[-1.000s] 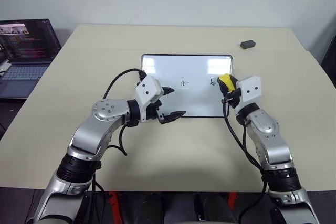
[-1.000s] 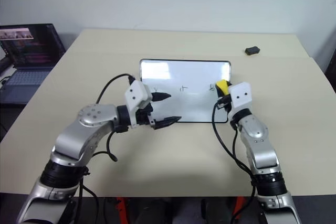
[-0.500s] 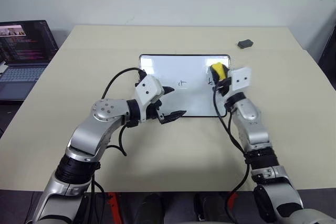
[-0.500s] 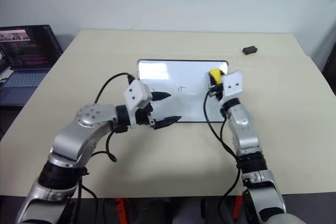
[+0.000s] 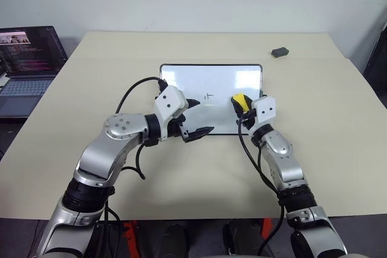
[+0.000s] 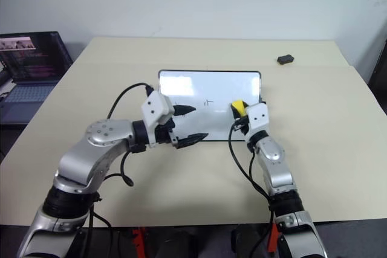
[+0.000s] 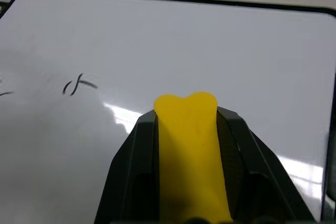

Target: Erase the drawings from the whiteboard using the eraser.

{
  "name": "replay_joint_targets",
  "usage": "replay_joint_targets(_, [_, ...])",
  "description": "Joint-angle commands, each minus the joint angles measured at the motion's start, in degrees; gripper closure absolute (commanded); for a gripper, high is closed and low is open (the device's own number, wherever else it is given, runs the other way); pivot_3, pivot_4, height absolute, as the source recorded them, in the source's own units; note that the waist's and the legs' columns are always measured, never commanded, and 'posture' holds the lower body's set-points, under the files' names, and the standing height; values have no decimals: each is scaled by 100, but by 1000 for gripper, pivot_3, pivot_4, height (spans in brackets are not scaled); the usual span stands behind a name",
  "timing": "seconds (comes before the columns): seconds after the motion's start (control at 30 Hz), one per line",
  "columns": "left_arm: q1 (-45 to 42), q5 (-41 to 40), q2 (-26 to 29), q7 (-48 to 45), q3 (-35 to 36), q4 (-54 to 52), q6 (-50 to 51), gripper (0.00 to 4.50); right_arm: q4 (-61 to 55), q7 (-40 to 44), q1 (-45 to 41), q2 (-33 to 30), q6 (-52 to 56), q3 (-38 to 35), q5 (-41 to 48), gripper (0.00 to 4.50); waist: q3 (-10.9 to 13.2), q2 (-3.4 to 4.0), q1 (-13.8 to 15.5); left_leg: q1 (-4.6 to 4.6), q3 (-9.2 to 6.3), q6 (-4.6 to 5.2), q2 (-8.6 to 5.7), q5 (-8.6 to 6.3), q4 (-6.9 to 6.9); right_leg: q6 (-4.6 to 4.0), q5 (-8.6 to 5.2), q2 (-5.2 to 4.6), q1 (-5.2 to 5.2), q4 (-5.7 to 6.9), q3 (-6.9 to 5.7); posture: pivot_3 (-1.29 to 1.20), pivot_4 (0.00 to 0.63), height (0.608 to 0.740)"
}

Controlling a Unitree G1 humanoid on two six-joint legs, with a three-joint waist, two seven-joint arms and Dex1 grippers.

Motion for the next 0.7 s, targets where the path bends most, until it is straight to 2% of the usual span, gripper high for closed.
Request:
replay_joint_targets(0.03, [-6, -41, 50, 0, 157, -202, -49, 0, -189, 76, 202, 26, 661, 36, 125, 3378, 0, 0, -4, 0, 1, 0, 0, 0, 0, 0, 1, 1, 0, 0, 1, 0, 150, 740])
replay_joint_targets(0.17, [24, -37, 68, -26, 174, -170, -86, 0, -1014, 281, 275, 33, 1032, 108, 326, 3378, 0, 0, -2, -2, 0, 0, 0, 2, 1, 1, 3, 2, -1, 0, 1, 0, 150, 740])
replay_joint_targets(0.3, [110, -40, 102, -29, 200, -204, -108, 0, -1665, 76, 76, 61, 1153, -82, 338, 3378, 4, 3, 2, -18, 0, 0, 0, 1, -2, 1, 3, 2, -19, -2, 1, 0, 150, 740])
replay_joint_targets(0.43, [160, -53, 98, -72, 161, -248, -136, 0, -1537, -312, -248, 57, 1027, -354, 191, 3378, 4, 3, 16, -32, -1, -1, 0, 0, -5, 1, 2, 1, -26, -14, -1, 0, 150, 740])
replay_joint_targets(0.7, [103, -24, 45, -80, 129, -211, -167, 0, -1340, -548, -162, -12, 1624, -172, -116, 3379, 5, 3, 19, -33, 0, -1, -1, 0, -7, 1, 1, 0, -26, -16, 0, 0, 150, 740])
